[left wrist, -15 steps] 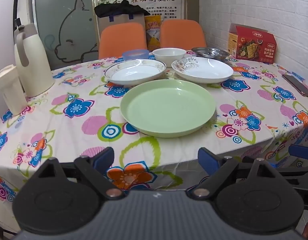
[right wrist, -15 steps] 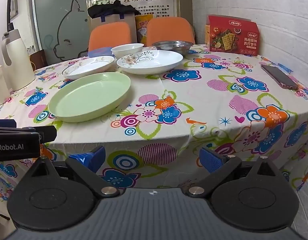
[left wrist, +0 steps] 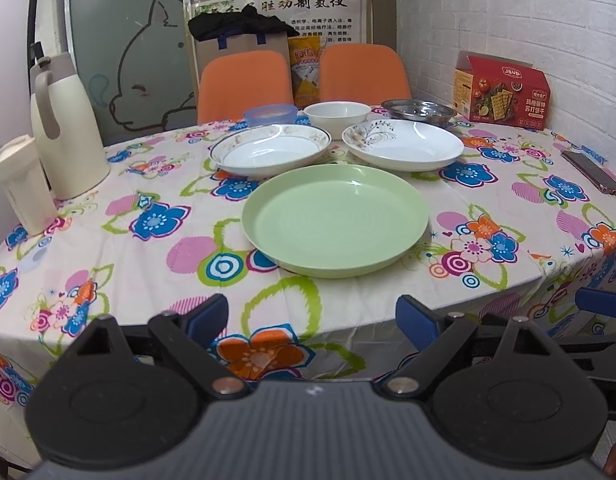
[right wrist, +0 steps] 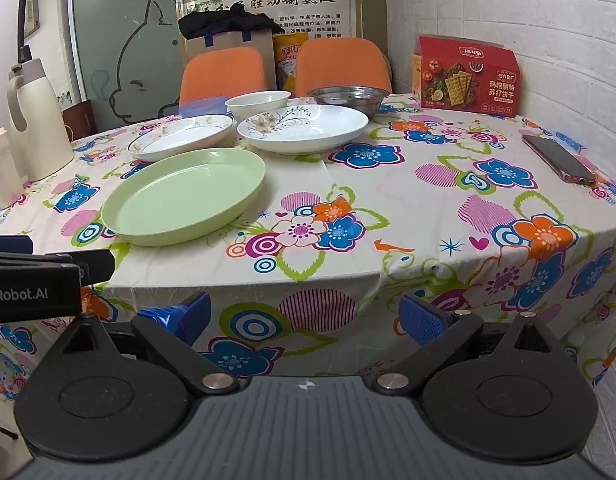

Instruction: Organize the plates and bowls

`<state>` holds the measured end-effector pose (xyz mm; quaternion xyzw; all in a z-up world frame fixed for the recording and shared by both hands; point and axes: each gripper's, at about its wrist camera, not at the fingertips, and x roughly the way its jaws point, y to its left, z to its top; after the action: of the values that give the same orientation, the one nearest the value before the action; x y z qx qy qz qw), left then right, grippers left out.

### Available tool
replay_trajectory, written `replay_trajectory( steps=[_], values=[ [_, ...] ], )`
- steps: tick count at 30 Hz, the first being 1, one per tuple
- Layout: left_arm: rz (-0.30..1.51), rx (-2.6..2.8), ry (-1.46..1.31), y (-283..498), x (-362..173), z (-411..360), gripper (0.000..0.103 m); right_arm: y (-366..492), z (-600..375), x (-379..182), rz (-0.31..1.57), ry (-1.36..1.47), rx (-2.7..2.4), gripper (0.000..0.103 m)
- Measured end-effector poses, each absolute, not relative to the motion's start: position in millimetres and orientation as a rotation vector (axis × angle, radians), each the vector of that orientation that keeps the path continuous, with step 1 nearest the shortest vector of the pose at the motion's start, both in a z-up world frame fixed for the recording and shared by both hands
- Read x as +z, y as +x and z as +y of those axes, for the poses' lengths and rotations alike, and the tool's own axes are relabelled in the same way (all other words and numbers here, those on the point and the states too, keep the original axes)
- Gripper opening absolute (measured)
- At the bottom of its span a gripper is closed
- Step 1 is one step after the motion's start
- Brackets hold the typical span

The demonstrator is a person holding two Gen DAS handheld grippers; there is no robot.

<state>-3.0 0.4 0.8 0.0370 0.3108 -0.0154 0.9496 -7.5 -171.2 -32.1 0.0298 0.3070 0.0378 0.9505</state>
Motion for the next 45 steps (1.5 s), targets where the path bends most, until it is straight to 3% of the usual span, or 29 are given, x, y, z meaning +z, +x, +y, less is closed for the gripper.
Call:
replay_trajectory(
  steps=[36, 45],
  values=[
    [0.612, -0.020, 0.033, 7, 9, 23, 0.090, 2, -172, -31, 0.625, 0.062, 0.074, 0.088],
    [0.667, 0.068, -0.020, 63, 16, 60, 0.090, 53, -178, -21, 0.623, 0.127, 0.077, 0.088]
  ],
)
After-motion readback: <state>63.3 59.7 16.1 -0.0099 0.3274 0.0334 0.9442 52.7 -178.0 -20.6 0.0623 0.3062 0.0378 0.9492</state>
